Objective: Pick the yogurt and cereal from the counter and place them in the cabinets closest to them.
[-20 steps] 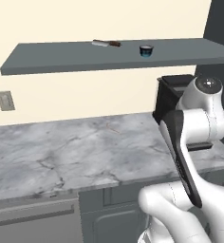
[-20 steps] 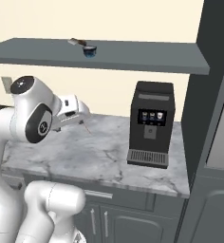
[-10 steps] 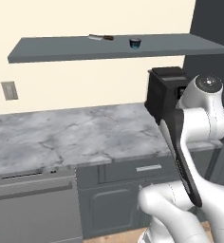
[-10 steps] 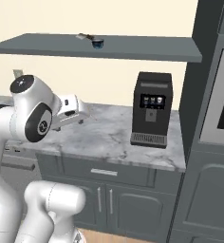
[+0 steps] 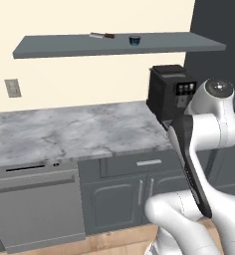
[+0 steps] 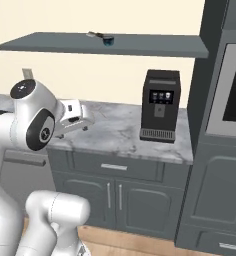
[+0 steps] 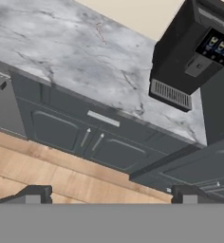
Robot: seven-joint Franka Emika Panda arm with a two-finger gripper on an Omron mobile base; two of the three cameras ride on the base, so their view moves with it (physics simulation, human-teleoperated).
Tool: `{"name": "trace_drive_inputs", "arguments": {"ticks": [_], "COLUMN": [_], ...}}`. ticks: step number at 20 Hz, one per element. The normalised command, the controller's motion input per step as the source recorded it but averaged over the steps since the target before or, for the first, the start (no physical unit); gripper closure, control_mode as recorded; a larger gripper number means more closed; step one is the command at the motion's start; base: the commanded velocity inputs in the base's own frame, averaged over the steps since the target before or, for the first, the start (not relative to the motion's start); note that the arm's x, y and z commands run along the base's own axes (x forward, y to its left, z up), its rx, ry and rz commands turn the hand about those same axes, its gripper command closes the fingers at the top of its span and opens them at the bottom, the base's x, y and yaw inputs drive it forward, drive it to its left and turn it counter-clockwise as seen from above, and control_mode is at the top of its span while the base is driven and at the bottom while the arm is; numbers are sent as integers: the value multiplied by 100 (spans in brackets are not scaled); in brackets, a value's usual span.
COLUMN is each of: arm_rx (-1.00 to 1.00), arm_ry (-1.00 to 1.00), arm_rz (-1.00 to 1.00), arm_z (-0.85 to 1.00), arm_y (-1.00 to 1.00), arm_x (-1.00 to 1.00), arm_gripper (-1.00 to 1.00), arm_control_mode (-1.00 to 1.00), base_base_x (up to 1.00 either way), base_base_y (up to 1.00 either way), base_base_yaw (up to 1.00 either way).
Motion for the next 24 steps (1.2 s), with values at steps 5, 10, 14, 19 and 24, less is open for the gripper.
{"name": "trace_drive_inputs", "arguments": {"ticks": [5,10,14,19,24], "arm_rx": [0,0,0,0,0], "arm_ry": [0,0,0,0,0], "arm_rz": [0,0,0,0,0], "arm_z": [0,0,0,0,0], "arm_y": [0,0,0,0,0], "arm_x": [0,0,0,0,0], "arm_gripper": [-100,-100,-100,-100,-100], "arm_control_mode": [100,100,100,100,100], "base_base_x": [-41,-10,0,-1,-1], "base_base_y": [0,0,25,42,45], "base_base_yaw": [0,0,0,0,0]}}
